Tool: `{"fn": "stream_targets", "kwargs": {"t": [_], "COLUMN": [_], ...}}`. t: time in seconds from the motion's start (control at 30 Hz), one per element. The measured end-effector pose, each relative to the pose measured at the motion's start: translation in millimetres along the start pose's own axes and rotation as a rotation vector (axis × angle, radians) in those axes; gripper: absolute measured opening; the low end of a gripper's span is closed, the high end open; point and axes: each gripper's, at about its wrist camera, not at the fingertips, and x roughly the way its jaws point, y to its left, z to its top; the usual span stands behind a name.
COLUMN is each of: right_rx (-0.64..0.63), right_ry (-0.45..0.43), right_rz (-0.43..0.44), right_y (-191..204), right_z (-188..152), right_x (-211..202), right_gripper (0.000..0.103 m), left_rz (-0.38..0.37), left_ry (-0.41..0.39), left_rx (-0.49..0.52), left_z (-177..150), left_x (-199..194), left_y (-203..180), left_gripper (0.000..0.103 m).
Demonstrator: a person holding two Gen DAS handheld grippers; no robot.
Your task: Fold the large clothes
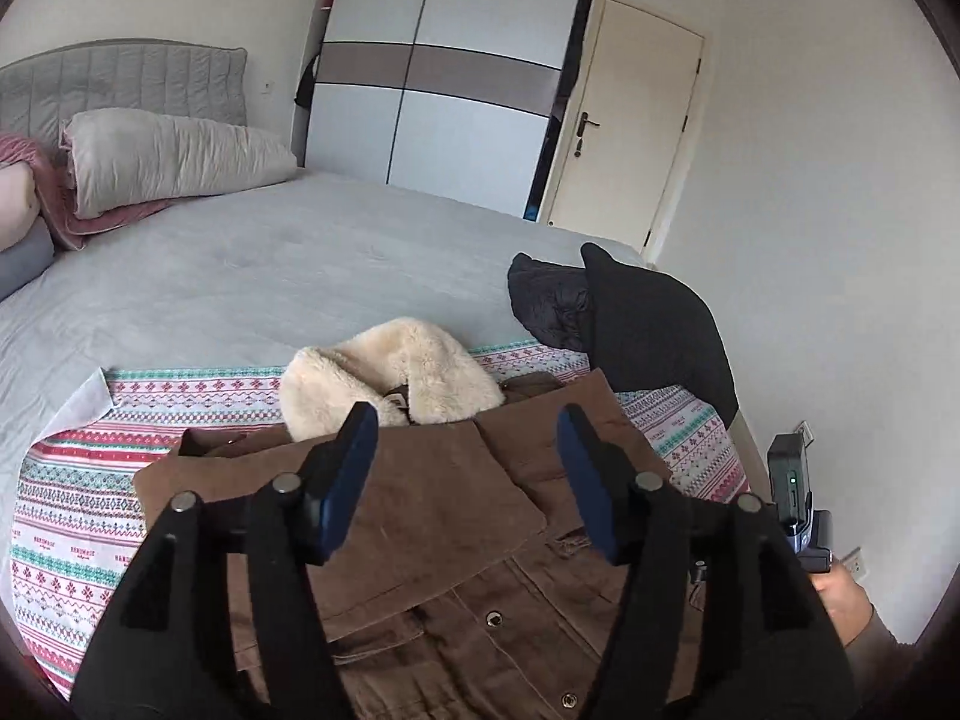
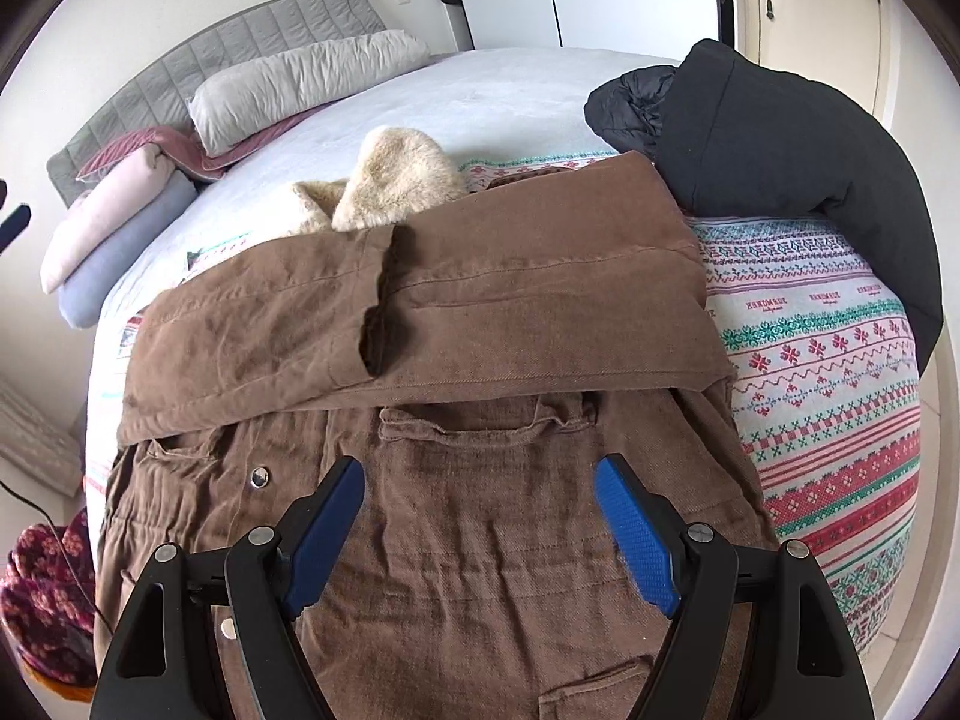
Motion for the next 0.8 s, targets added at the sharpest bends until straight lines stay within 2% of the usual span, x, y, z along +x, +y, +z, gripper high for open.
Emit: {"fn": "stream_targets", "kwargs": {"t": [0.13, 0.27, 0.37, 0.53, 0.63, 0.7, 0.73, 0.8], "right_rx": [0.039, 0.063, 0.088, 0.144, 0.171, 0.179, 0.176, 0.143], "right_ry": [0.016, 0.046, 0.068, 0.086, 0.091, 0.081, 0.068, 0.055], "right_rz": [0.045, 0.125, 0.19, 0.252, 0.225, 0.185, 0.164, 0.162], "right_y": [-3, 6, 18, 36, 43, 48, 52, 64], "right_z": [-1, 1, 15, 48, 65, 75, 79, 87], "right_x": [6, 19, 36, 78, 115, 135, 142, 148], "right_gripper": [0.081, 0.081, 0.081, 0.081, 0.079, 0.073, 0.066, 0.043], "left_rz": [0.155, 0.252, 0.304, 0.356, 0.357, 0.355, 0.352, 0.348], "left_ry": [0.029, 0.053, 0.04, 0.031, 0.051, 0.07, 0.076, 0.083], "left_rx": [-0.191, -0.322, -0.398, -0.423, -0.418, -0.404, -0.393, -0.378], "left_z": [-39, -92, -111, -115, -113, -112, -110, -108], "left_x": [-8, -17, -26, -31, -16, -2, 6, 23], "left_y": [47, 78, 105, 140, 155, 161, 162, 163], "left_gripper": [0.063, 0.063, 0.063, 0.062, 0.058, 0.052, 0.052, 0.052]}}
